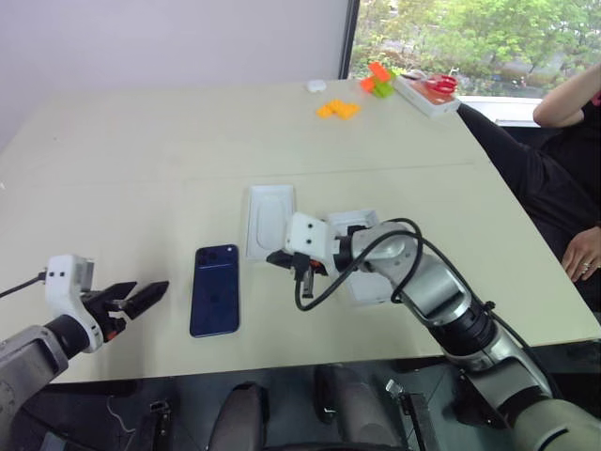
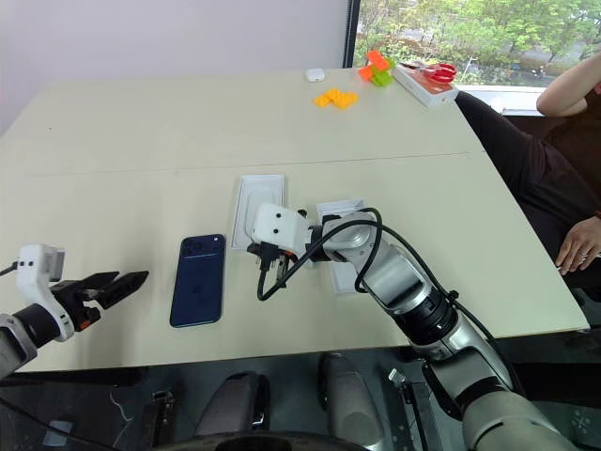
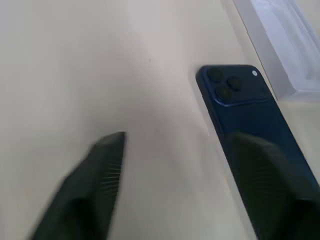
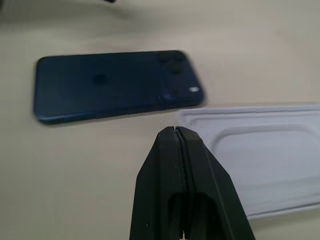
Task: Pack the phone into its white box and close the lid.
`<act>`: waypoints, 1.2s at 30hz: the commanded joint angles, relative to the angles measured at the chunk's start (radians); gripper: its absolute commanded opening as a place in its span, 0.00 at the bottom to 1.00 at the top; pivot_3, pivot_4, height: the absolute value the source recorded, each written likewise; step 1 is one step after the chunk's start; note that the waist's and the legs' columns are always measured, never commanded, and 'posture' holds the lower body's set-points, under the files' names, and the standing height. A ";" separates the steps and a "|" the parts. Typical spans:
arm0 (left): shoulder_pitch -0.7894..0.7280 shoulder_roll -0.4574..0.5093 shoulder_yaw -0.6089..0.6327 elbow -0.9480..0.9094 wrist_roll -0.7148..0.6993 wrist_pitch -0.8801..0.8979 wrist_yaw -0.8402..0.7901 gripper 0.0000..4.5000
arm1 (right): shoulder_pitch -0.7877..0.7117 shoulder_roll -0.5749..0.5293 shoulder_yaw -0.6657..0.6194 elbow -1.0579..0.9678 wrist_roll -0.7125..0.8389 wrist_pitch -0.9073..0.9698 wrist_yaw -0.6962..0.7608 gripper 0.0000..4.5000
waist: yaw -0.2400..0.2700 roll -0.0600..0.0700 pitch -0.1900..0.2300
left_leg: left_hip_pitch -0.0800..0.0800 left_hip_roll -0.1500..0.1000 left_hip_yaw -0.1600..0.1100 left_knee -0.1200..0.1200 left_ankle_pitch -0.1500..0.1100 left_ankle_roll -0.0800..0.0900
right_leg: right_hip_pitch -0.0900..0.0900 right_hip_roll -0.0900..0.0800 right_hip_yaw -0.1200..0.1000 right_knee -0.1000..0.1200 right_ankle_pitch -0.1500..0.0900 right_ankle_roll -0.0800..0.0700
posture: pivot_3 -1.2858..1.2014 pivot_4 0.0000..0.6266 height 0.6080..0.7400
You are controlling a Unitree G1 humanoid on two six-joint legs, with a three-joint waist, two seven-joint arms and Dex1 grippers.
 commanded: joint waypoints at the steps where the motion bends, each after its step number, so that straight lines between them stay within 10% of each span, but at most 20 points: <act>1: -0.045 0.056 -0.018 0.050 -0.147 0.199 0.040 0.99 | -0.015 0.015 0.053 0.005 -0.022 0.037 -0.003 0.00 | -0.001 0.000 0.000 | 0.000 0.000 0.000 0.000 0.000 0.000 | 0.000 0.000 0.000 0.000 0.000 0.000 | 0.52 0.24 0.99; 13: -0.143 -0.002 -0.125 0.113 -0.391 0.339 0.244 0.99 | -0.078 0.101 0.201 0.183 -0.144 -0.025 -0.008 0.00 | 0.004 0.001 -0.002 | 0.002 -0.002 0.000 -0.001 0.000 0.000 | 0.002 -0.003 0.003 0.001 0.002 -0.003 | 0.52 0.24 0.99; 36: -0.121 0.032 -0.379 0.074 -0.791 0.001 0.525 0.99 | -0.097 0.250 0.181 0.351 -0.179 -0.091 -0.011 0.00 | 0.015 0.004 -0.007 | 0.012 -0.004 -0.002 -0.001 0.000 0.000 | 0.014 -0.005 0.002 -0.004 -0.002 0.000 | 0.52 0.24 0.99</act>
